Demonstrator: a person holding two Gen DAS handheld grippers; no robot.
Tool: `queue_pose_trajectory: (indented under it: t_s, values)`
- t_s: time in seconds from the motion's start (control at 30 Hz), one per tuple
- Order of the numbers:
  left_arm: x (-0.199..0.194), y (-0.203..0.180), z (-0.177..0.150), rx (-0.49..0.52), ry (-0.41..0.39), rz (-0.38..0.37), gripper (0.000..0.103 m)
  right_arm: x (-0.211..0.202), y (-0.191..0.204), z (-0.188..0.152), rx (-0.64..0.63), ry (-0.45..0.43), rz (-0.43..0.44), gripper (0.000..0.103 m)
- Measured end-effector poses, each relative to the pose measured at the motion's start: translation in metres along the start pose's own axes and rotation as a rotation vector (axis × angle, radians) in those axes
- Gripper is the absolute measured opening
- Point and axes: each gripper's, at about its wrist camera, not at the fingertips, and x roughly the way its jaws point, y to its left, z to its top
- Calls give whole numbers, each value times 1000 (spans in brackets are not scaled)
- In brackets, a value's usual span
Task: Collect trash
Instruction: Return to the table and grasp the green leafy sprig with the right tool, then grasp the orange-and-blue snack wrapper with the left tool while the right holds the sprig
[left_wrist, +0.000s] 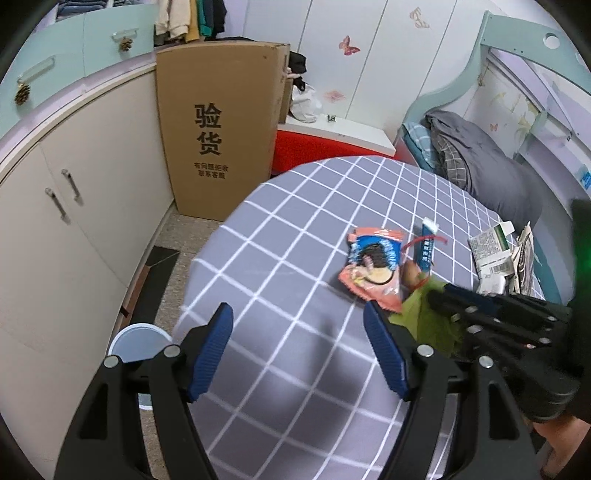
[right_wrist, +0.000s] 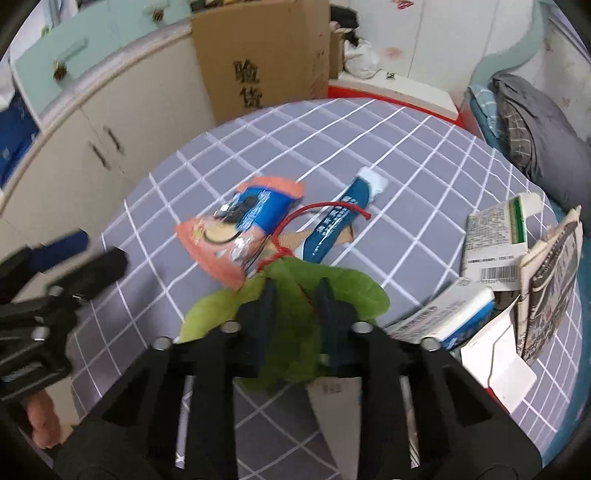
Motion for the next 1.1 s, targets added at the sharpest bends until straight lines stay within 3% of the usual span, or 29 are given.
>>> queue_pose_trajectory:
  t_s: [0.23, 0.5, 0.77, 1.1]
  values:
    - [24, -31, 8, 46, -6, -10, 77, -33, -32, -2, 137, -201, 29, 12]
    - [49, -55, 15, 96, -8, 29, 77, -39, -59, 0, 228, -301, 27, 12]
    - [55, -66, 13, 122, -4, 8, 42, -44, -59, -1, 233, -322, 62, 12]
    - [14, -35, 10, 76, -69, -26, 35, -71, -41, -2, 207, -378, 64, 12]
